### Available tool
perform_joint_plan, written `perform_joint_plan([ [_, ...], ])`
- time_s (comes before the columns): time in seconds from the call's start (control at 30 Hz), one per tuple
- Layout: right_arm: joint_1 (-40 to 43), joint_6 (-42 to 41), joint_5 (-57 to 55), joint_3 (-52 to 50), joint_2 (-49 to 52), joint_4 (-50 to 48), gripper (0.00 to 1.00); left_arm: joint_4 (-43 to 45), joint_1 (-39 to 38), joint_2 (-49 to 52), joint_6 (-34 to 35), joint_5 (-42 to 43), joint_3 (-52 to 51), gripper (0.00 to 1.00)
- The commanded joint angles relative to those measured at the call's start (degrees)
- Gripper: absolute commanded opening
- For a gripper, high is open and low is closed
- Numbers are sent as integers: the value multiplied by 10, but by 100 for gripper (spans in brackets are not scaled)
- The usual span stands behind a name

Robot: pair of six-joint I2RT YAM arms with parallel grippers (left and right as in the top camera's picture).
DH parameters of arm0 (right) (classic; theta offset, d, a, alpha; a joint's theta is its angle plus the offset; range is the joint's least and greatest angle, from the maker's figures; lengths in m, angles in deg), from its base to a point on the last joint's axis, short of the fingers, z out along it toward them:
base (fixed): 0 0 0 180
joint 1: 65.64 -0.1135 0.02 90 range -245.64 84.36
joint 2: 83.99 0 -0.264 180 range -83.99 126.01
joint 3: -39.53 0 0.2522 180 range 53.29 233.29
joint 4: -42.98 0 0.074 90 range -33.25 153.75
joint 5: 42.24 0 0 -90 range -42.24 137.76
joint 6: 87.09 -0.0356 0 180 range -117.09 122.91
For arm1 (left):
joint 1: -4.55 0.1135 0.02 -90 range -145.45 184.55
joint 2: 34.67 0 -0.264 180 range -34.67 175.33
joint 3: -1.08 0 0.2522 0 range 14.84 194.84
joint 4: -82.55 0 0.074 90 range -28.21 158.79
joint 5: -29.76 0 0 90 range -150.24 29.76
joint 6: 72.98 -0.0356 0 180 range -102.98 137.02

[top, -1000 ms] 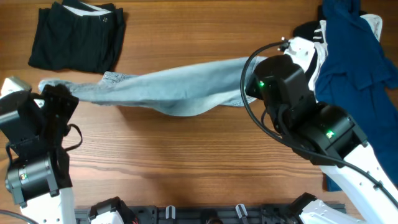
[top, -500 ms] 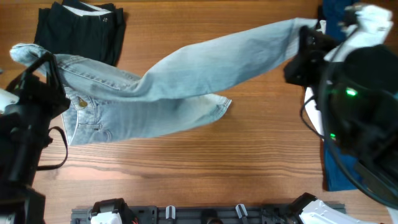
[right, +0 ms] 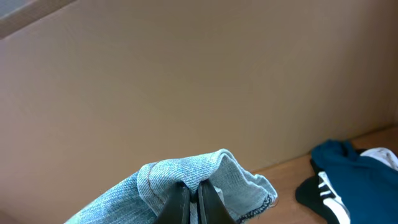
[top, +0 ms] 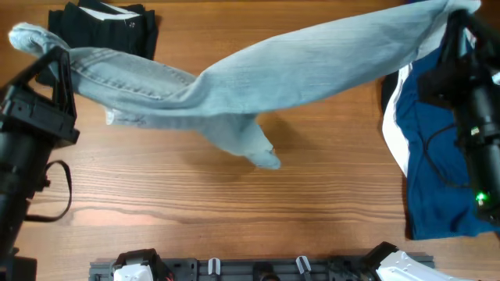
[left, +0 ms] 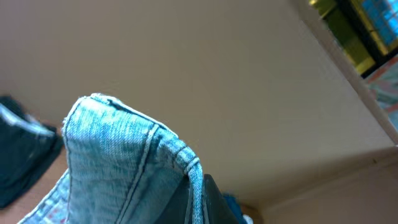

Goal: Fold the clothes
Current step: 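Lift and stretch the shorts between both grippers, then lay them flat, then grasp the waistband corner with the left gripper and leg hem with the right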

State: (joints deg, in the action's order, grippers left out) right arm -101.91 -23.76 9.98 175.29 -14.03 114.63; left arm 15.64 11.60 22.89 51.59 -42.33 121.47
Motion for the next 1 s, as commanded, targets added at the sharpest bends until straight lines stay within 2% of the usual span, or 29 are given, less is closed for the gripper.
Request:
perform_joint_plan([
  [0.0, 3, 10, -23, 11, 33, 9, 4, -63, -2, 46, -11, -82, 13, 4],
  [0.13, 3, -9, 13, 10, 121, 15, 4, -98, -2, 157, -22, -102, 13, 4],
  [0.23, 4, -39, 67, 10, 218, 4, 4, -98, 3, 277, -29, -189, 13, 4],
  [0.37, 3, -44, 225, 10, 341, -37, 5, -133, 47, 394, -29, -268, 13, 4],
  [0.4, 3, -44, 241, 10, 363, -44, 7, -141, 62, 421, -41, -270, 13, 4],
  [0.43, 3, -43, 268, 10, 416, -60, 22, -159, 89, 461, -53, -282, 13, 4],
  [0.47, 4, -31, 274, 10, 440, -65, 55, -174, 115, 485, -53, -306, 13, 16],
  [0.5, 5, -19, 271, 10, 445, -65, 83, -177, 125, 491, -53, -306, 13, 32],
  [0.53, 7, -12, 270, 10, 446, -64, 93, -178, 131, 491, -53, -306, 13, 37],
  [0.57, 11, -5, 269, 10, 446, -64, 96, -179, 135, 491, -55, -306, 13, 43],
  [0.63, 35, -3, 269, 11, 438, -53, 100, -180, 139, 489, -59, -306, 13, 100],
  [0.73, 70, 10, 296, 10, 427, -13, 100, -188, 138, 489, -59, -304, 13, 100],
  [0.83, 105, 32, 386, 9, 428, 63, 99, -189, 133, 489, -59, -295, 13, 100],
  [0.9, 118, 62, 430, 2, 433, 107, 99, -200, 133, 489, -59, -255, 13, 100],
  [0.97, 122, 65, 430, -14, 440, 123, 100, -213, 132, 492, -104, -204, 13, 100],
])
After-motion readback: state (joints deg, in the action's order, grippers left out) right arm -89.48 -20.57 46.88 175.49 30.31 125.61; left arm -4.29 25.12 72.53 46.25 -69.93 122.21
